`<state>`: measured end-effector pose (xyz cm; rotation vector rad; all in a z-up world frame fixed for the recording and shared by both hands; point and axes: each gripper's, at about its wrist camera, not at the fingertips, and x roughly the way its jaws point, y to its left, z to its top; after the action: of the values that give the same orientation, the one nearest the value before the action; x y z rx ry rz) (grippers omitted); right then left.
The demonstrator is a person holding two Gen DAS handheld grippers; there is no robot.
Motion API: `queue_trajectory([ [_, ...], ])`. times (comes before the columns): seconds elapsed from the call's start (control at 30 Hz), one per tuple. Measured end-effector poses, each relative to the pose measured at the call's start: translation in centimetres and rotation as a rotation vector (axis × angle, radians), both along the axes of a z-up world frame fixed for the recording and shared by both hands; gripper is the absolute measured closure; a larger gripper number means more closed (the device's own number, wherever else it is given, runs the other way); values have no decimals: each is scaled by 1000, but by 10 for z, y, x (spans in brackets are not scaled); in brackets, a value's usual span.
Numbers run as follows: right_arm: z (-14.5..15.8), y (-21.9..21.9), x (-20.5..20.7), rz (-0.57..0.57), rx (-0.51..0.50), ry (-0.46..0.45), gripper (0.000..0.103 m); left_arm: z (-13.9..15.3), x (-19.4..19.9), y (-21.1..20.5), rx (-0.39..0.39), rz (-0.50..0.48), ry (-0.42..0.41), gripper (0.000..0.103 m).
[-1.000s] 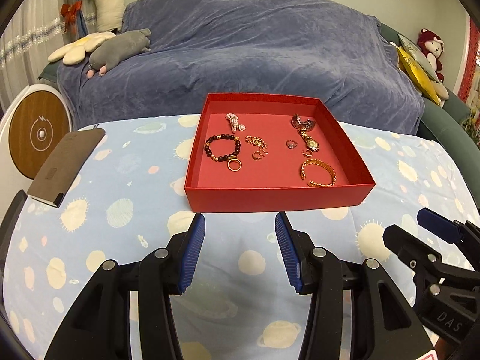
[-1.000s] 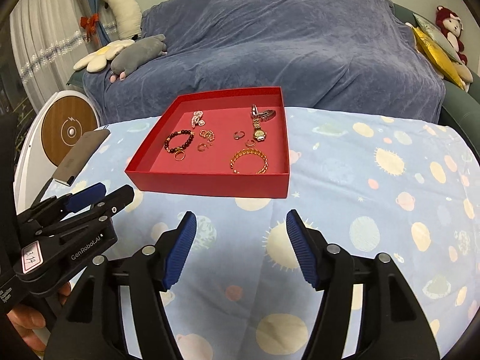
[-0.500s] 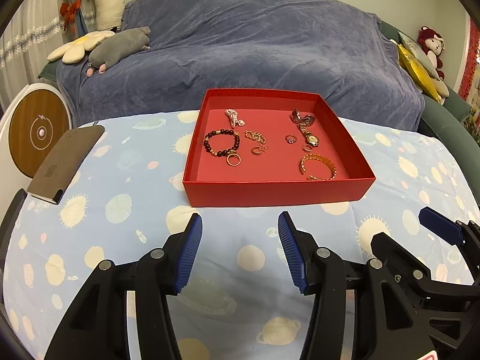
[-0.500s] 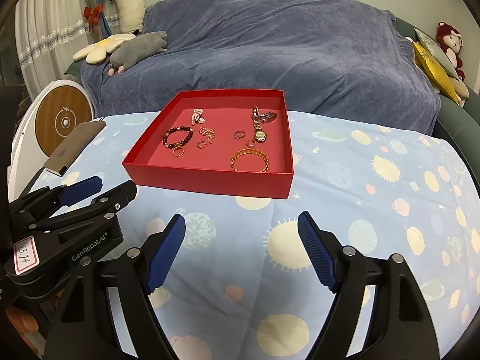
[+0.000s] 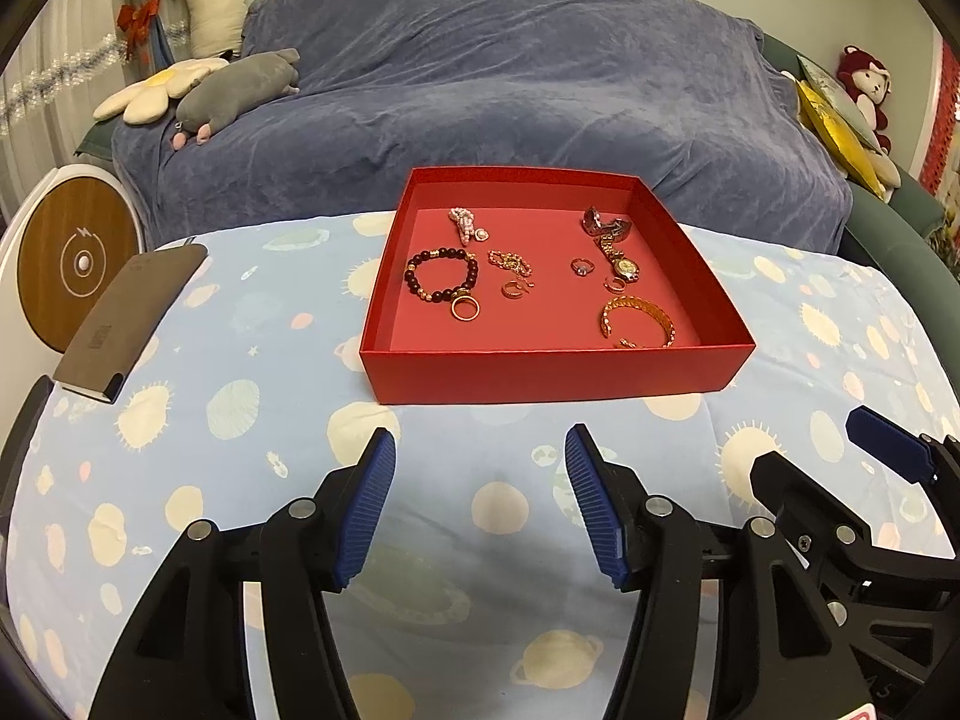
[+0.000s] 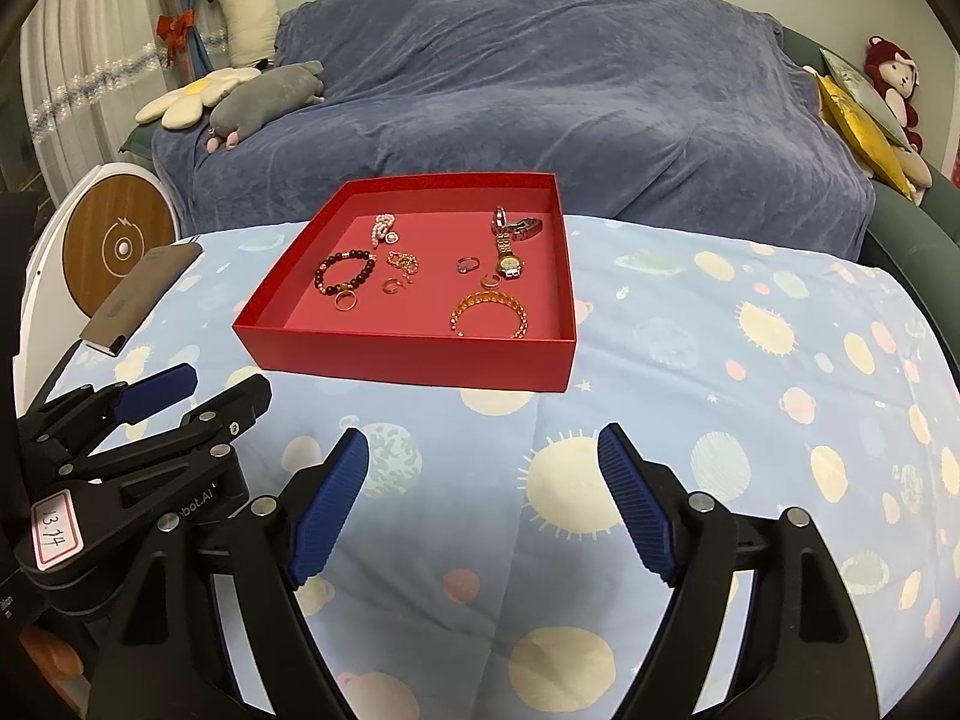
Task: Organize jewelry
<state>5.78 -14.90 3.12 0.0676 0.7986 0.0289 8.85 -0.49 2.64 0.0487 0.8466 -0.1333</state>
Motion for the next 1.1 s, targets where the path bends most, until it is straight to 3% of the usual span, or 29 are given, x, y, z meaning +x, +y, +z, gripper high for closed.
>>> queue_trajectory([
  [0.47, 0, -4, 0, -37, 10, -10, 20, -1, 3, 5, -2, 46, -1, 22],
  [1.1, -7, -8, 10, -70, -13, -5, 12, -6, 10, 4, 16, 50, 15, 21],
])
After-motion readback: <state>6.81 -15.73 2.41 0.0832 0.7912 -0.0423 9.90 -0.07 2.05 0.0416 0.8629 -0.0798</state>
